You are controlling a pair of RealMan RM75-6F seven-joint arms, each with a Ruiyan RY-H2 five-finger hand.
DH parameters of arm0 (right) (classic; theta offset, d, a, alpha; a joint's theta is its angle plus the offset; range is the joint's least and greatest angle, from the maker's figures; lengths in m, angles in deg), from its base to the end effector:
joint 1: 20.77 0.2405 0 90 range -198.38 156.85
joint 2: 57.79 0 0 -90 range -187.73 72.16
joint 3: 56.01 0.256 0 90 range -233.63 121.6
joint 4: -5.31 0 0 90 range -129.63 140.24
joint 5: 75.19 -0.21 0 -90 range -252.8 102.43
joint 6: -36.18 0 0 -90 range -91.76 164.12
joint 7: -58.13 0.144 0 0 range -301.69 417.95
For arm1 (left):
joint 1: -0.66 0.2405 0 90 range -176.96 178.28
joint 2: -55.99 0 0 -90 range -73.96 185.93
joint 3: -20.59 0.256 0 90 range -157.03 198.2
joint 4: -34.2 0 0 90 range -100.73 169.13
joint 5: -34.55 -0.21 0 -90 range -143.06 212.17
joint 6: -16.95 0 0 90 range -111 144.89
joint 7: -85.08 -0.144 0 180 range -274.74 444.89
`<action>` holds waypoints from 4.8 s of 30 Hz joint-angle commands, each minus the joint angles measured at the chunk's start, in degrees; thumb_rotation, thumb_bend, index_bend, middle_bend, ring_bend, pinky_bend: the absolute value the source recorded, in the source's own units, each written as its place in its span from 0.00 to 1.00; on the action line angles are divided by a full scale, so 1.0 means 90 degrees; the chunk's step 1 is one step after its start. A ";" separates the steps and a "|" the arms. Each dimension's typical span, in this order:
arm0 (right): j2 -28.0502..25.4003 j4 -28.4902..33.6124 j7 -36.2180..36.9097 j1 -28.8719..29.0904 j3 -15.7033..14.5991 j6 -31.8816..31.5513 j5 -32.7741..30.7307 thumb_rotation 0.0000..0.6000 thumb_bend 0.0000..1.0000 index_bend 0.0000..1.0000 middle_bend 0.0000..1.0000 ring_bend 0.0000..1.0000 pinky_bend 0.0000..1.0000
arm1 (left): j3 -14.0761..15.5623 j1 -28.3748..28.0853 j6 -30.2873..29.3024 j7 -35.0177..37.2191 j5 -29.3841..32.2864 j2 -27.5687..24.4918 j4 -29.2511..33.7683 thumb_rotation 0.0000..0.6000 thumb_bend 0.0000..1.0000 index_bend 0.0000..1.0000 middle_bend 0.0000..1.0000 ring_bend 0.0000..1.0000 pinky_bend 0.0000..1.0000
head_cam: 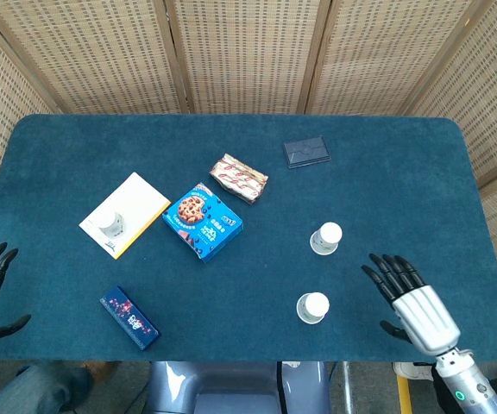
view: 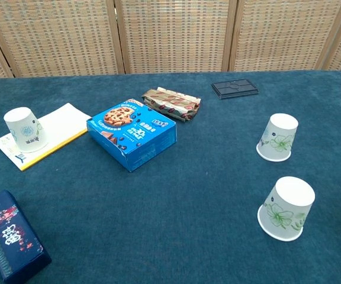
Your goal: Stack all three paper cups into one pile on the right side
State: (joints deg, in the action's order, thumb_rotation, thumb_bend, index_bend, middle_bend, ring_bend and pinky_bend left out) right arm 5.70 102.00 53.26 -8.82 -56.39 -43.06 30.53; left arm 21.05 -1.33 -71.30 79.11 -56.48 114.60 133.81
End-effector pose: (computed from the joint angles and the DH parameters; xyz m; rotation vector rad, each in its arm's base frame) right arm -0.2399 -0.1884 0.1181 1.8524 -0.7188 1.0485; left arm -0.2912 0.1524 0.1728 -1.4561 -0.8438 -0.8588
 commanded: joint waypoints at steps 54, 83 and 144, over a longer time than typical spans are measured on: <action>0.0367 0.0073 -0.0637 0.3075 0.1969 0.3155 -0.4659 1.00 0.54 0.46 0.50 0.49 0.50 | -0.0293 -0.0482 0.0861 -0.0742 0.0970 0.0274 0.0093 1.00 0.00 0.00 0.00 0.00 0.00; 0.0454 -0.0307 -0.0818 0.3389 0.1540 0.3558 -0.5476 1.00 0.08 0.20 0.22 0.24 0.15 | -0.0243 -0.0539 0.0895 -0.0850 0.1018 0.0340 0.0074 1.00 0.00 0.00 0.00 0.00 0.00; 0.0586 -0.0334 -0.1162 0.2617 0.0695 0.2204 -0.3590 1.00 0.29 0.13 0.00 0.10 0.04 | -0.0187 -0.0554 0.0857 -0.0761 0.0949 0.0335 0.0012 1.00 0.00 0.00 0.00 0.00 0.00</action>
State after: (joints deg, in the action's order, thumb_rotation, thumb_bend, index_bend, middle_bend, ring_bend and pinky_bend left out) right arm 11.32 98.65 41.93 15.62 -50.25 -21.57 -3.20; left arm 19.46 -6.21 -63.73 72.20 -48.07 117.62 134.01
